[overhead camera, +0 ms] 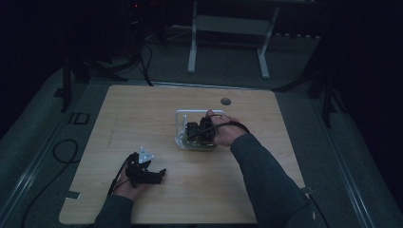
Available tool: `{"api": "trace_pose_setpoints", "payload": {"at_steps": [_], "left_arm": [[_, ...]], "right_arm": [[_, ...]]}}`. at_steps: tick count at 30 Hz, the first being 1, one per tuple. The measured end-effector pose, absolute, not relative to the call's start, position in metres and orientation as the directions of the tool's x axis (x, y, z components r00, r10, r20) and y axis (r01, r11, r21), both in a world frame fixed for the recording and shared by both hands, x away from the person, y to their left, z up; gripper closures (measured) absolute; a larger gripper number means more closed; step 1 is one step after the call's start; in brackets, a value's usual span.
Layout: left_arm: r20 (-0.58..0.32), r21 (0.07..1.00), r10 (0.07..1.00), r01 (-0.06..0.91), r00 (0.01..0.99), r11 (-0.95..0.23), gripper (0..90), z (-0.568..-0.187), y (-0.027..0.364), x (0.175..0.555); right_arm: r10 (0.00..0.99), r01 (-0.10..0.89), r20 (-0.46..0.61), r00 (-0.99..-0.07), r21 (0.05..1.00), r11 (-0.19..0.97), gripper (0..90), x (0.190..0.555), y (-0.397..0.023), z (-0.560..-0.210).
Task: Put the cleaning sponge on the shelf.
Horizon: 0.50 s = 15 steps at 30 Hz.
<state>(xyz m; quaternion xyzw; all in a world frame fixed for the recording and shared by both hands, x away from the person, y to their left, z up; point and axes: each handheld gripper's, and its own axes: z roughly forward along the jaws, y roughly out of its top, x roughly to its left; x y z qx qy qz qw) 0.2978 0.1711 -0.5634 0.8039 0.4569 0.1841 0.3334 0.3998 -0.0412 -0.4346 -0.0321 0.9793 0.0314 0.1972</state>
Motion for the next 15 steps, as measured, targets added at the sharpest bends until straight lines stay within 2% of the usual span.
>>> {"api": "trace_pose_setpoints", "payload": {"at_steps": [15], "left_arm": [[-0.009, 0.704, 0.858, 0.612, 0.514, -0.359, 8.5, -0.5634, 0.1711, 0.2978]], "right_arm": [[-0.071, -0.085, -0.401, -0.913, 0.018, 0.996, 71.8, 0.4029, -0.0349, -0.4404]]}}
